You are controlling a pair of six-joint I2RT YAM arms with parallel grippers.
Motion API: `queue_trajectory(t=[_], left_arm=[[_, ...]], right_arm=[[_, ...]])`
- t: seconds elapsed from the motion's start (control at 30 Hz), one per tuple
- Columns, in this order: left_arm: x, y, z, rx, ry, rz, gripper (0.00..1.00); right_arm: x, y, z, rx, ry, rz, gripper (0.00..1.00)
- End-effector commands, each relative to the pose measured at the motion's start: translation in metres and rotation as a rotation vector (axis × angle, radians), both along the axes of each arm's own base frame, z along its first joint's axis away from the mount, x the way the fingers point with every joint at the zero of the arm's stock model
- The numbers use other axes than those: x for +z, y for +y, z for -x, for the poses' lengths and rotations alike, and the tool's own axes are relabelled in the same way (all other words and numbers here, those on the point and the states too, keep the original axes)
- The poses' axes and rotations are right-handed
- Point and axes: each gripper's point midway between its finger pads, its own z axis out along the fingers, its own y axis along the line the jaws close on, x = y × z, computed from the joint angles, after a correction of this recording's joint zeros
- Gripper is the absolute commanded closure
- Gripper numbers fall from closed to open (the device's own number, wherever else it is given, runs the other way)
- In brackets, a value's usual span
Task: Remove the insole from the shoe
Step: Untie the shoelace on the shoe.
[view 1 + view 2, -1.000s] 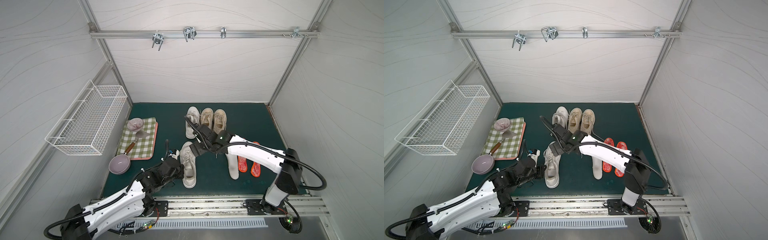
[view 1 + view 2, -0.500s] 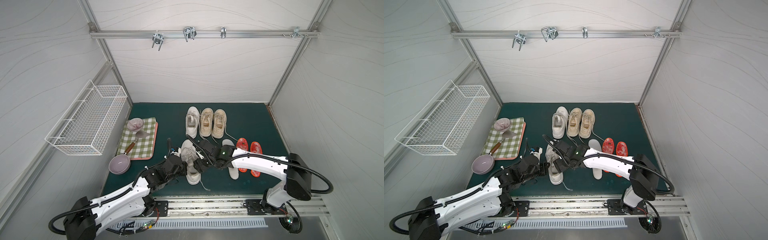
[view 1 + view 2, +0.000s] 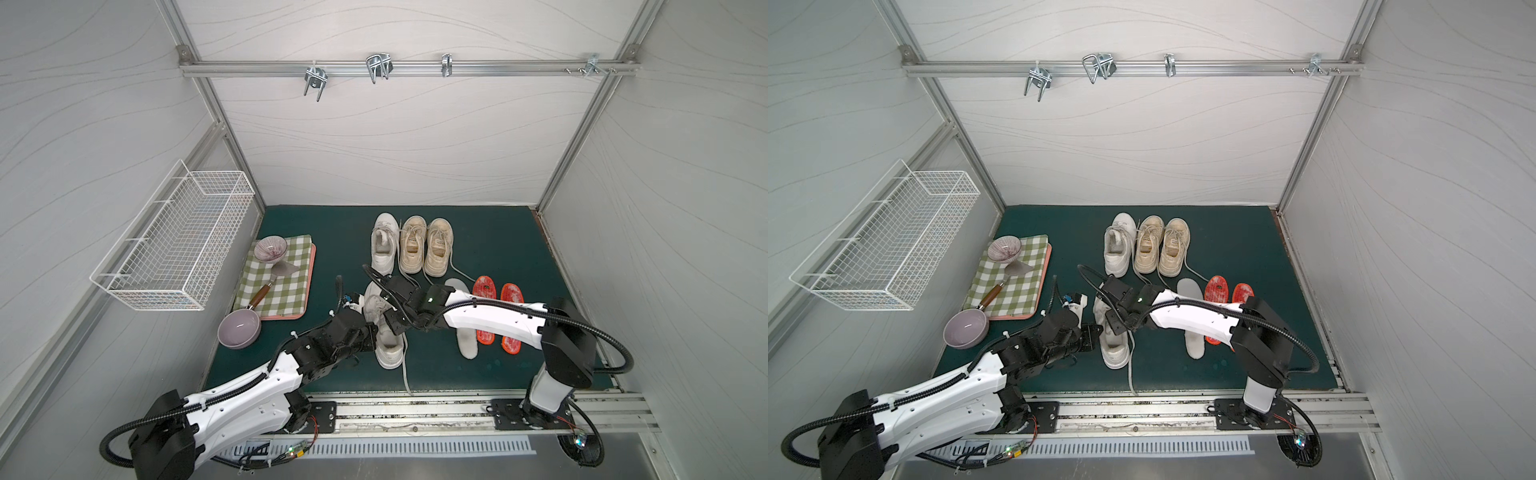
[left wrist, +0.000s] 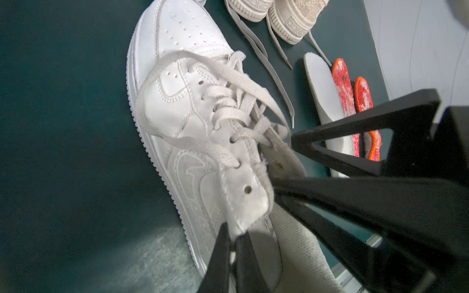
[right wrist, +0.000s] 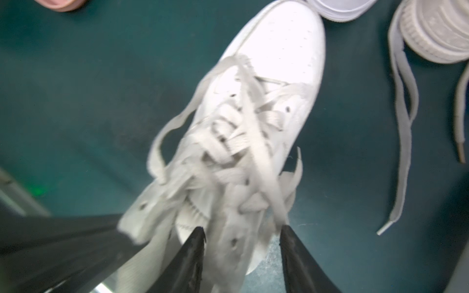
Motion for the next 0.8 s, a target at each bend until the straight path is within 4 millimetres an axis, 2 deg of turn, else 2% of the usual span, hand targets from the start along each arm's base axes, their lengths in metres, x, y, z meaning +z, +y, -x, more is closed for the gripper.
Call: queue_trajectory(t=[0.0,0.07,0.23,0.3,0.47,0.53,0.6,0.77], left_arm=[[0.033,0.000,-0.015,0.069,-0.086,0.073,1.00],[0.027,0.009,-0.013,0.102,-0.079,0.052,1.00],[0.018,0.013,-0.011,0.123,-0.059,0.056,1.00],[0.016,0.019,-0.010,0.151,-0.051,0.051,1.00],[0.009,0.038,-0.005,0.222,-0.040,0.029,1.00],[0.005,0.043,-0.002,0.239,-0.038,0.042,1.00],[-0.002,0.045,0.000,0.252,-0.028,0.061,1.00],[-0.012,0.043,0.002,0.261,-0.001,0.083,1.00]], right_arm=[[0.001,-0.016,-0.015,-0.067,-0.050,0.043,0.56],[0.001,-0.021,-0.015,-0.060,-0.067,0.052,0.63],[-0.007,-0.034,-0.015,-0.093,-0.051,0.077,0.68],[-0.014,-0.047,-0.019,-0.135,-0.045,0.100,0.70],[-0.038,-0.095,-0.031,-0.270,-0.004,0.177,0.75],[-0.045,-0.106,-0.031,-0.293,0.009,0.197,0.76],[-0.049,-0.111,-0.029,-0.298,0.009,0.211,0.76],[-0.048,-0.104,-0.027,-0.278,0.007,0.207,0.76]])
